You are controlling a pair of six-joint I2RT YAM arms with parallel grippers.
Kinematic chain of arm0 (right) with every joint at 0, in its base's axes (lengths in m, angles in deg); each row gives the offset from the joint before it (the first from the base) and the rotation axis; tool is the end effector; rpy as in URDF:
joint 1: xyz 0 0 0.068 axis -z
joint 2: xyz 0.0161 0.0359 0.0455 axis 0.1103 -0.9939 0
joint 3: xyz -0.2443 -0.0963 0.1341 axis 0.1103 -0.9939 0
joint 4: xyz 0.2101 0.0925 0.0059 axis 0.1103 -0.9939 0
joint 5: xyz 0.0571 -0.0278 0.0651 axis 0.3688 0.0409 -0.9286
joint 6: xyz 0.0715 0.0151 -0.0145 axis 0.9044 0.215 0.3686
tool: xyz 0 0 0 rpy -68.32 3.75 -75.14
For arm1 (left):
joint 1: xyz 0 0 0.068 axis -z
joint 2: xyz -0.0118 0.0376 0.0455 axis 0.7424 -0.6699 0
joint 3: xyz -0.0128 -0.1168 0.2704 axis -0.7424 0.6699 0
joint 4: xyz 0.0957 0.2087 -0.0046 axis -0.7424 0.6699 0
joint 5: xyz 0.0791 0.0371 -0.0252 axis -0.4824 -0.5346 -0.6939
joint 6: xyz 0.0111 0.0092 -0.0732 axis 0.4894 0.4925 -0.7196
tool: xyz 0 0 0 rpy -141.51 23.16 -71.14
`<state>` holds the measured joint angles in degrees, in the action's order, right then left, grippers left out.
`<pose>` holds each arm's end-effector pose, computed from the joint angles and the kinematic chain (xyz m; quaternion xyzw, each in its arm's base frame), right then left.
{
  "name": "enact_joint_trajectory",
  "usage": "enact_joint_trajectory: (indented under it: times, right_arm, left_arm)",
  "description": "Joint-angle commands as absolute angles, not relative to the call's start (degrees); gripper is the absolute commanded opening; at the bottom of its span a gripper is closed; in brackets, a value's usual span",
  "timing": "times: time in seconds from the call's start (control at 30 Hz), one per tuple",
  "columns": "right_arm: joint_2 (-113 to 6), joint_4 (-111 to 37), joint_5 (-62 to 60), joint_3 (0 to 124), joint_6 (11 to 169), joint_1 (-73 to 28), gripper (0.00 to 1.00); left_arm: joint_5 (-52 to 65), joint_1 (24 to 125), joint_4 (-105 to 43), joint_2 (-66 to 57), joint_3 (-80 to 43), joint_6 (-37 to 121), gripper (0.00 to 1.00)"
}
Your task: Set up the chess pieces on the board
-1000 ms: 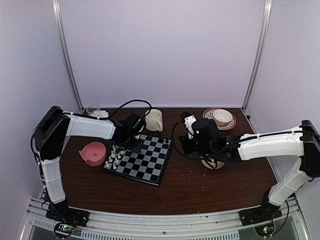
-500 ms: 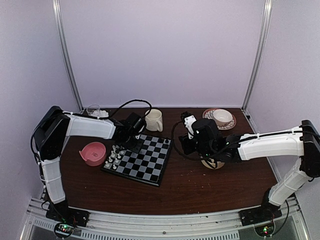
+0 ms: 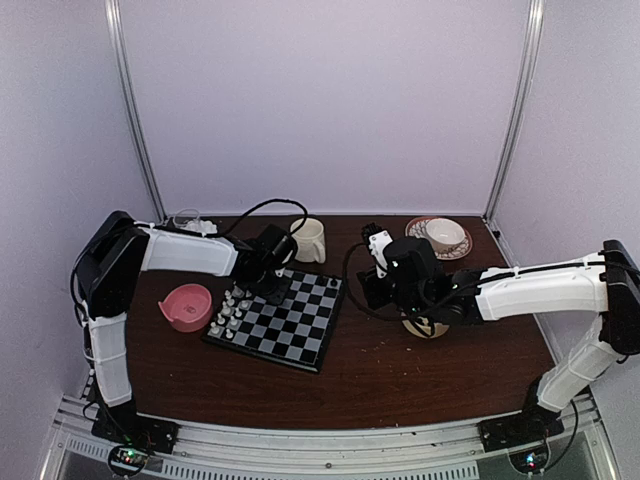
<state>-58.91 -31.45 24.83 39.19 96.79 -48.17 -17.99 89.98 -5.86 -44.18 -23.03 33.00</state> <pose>0.2067 0.2559 0.2660 -0.2239 0.8264 0.1645 0.4898 0.3140 -0.2597 0.1727 0.1452 0.9490 -0.0114 0.2797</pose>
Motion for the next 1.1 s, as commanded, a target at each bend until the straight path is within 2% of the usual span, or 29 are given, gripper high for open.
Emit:
enact_joint_trajectory:
  times: [0.0,0.4,0.6,0.7,0.93,1.07]
  right_arm:
    - [-58.3,-30.6,25.8,39.2,96.5,-47.8,0.32]
    - [-58.9,-30.9,24.3,39.5,96.7,-47.8,0.32]
    - [-57.0,-30.2,23.6,38.5,95.8,-47.8,0.32]
    - [-55.7,-29.4,19.1,38.3,92.9,-47.9,0.33]
    - [-48.8,-22.1,15.1,33.3,84.7,-50.5,0.46]
    - [-46.7,-11.7,11.1,26.8,76.2,-50.6,0.48]
  left_arm:
    - [-17.2,89.8,-5.6,-45.7,-24.9,34.4,0.33]
    - [-14.5,89.8,-5.4,-45.6,-25.4,36.6,0.09]
    - [-11.9,89.8,-5.6,-41.6,-23.1,37.1,0.07]
    - [-8.2,89.8,-3.5,-38.9,-22.9,37.2,0.07]
    - [2.1,89.9,2.7,-32.5,-22.7,37.3,0.07]
    - [2.6,91.3,5.5,-30.3,-23.3,37.1,0.07]
